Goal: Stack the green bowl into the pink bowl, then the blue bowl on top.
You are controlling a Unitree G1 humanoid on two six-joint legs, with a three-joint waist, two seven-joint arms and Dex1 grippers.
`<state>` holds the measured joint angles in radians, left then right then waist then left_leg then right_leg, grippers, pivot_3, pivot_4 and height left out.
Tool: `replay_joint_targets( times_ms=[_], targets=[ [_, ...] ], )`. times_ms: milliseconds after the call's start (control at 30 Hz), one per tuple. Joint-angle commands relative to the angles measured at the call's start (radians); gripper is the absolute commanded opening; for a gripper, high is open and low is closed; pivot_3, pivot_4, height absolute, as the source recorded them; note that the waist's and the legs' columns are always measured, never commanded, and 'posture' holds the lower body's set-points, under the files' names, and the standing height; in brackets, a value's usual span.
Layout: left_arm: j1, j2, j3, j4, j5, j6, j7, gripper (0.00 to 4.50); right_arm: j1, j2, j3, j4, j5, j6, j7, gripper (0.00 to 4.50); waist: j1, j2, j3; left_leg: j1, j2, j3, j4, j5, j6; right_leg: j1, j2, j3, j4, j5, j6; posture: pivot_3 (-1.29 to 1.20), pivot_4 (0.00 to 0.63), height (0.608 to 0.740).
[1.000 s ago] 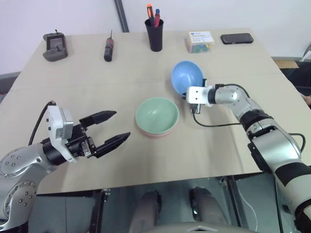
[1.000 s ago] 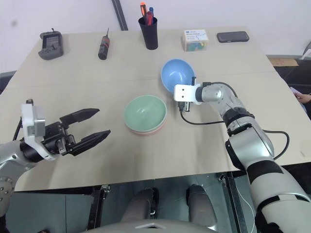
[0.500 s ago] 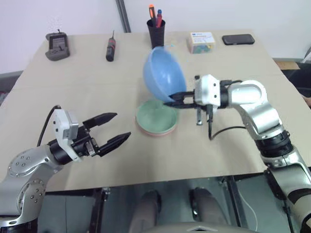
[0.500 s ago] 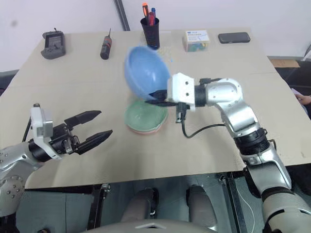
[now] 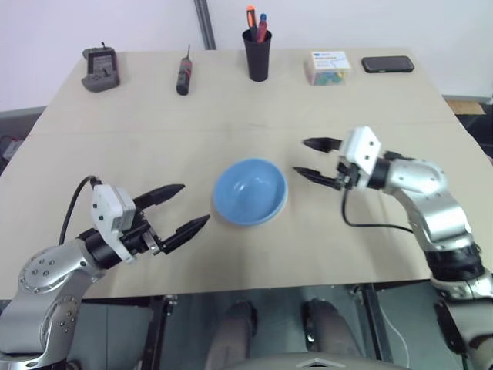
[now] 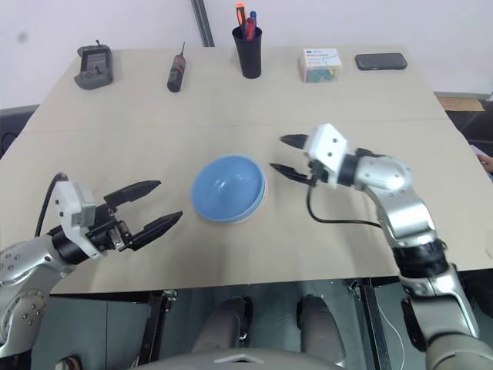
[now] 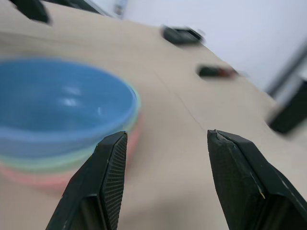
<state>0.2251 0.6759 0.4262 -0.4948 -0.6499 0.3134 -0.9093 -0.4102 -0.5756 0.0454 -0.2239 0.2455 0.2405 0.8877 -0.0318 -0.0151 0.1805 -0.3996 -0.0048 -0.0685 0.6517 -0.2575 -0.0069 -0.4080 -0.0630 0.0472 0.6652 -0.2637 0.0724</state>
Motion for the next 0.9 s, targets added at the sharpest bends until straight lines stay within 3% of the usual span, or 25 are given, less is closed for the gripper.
replay_joint_targets(
  times_ms=[33, 300, 500, 533, 600, 667, 900],
  targets=[
    [0.038, -0.002, 0.056, -0.017, 0.016, -0.048, 0.003, 4.50, 0.120, -0.077, -0.127, -0.086, 0.070, 0.041, 0.017, 2.78, -0.001, 0.000, 0.000, 0.000, 0.000, 0.000, 0.000, 0.000, 0.000, 0.000, 0.000, 0.000, 0.000, 0.000, 0.000, 0.00, 0.150, 0.740],
    [0.157, 0.040, 0.121, 0.014, 0.005, -0.038, -0.077, 4.50, 0.325, -0.206, -0.349, -0.159, 0.273, 0.130, 0.123, 2.78, -0.005, 0.000, 0.000, 0.004, 0.001, 0.005, 0.001, 0.000, 0.000, 0.004, 0.002, 0.000, 0.000, 0.000, 0.000, 0.00, 0.150, 0.740],
    [0.183, 0.059, 0.151, 0.035, -0.019, -0.033, -0.123, 4.50, 0.356, -0.258, -0.416, -0.186, 0.395, 0.191, 0.164, 2.78, -0.003, -0.001, -0.001, 0.005, 0.001, 0.004, 0.002, 0.000, 0.001, 0.007, 0.002, -0.001, -0.002, 0.000, 0.000, 0.00, 0.150, 0.740],
    [0.184, 0.058, 0.155, 0.038, -0.022, -0.035, -0.130, 4.50, 0.351, -0.256, -0.420, -0.184, 0.403, 0.189, 0.163, 3.19, -0.003, -0.001, -0.001, 0.005, 0.002, 0.004, 0.002, 0.000, 0.001, 0.007, 0.002, -0.001, -0.002, 0.000, 0.000, 0.00, 0.150, 0.740],
    [0.186, 0.061, 0.159, 0.044, -0.030, -0.039, -0.149, 4.50, 0.346, -0.263, -0.425, -0.181, 0.431, 0.204, 0.172, 3.56, -0.003, -0.001, -0.001, 0.006, 0.002, 0.005, 0.002, 0.000, 0.001, 0.008, 0.003, -0.001, -0.002, 0.000, 0.000, 0.00, 0.150, 0.740],
    [0.187, 0.069, 0.169, 0.044, -0.048, -0.032, -0.168, 4.50, 0.350, -0.275, -0.433, -0.194, 0.468, 0.230, 0.179, 4.46, -0.003, -0.001, -0.001, 0.006, 0.002, 0.005, 0.002, 0.000, 0.001, 0.009, 0.003, -0.001, -0.002, 0.000, 0.000, 0.00, 0.150, 0.740],
    [0.164, 0.090, 0.184, 0.052, -0.067, -0.019, -0.183, 4.50, 0.349, -0.279, -0.432, -0.205, 0.462, 0.190, 0.175, 4.46, -0.001, -0.001, -0.001, 0.006, 0.002, 0.004, 0.002, 0.000, 0.001, 0.009, 0.003, -0.002, -0.002, 0.000, 0.000, 0.00, 0.150, 0.740]
  ],
)
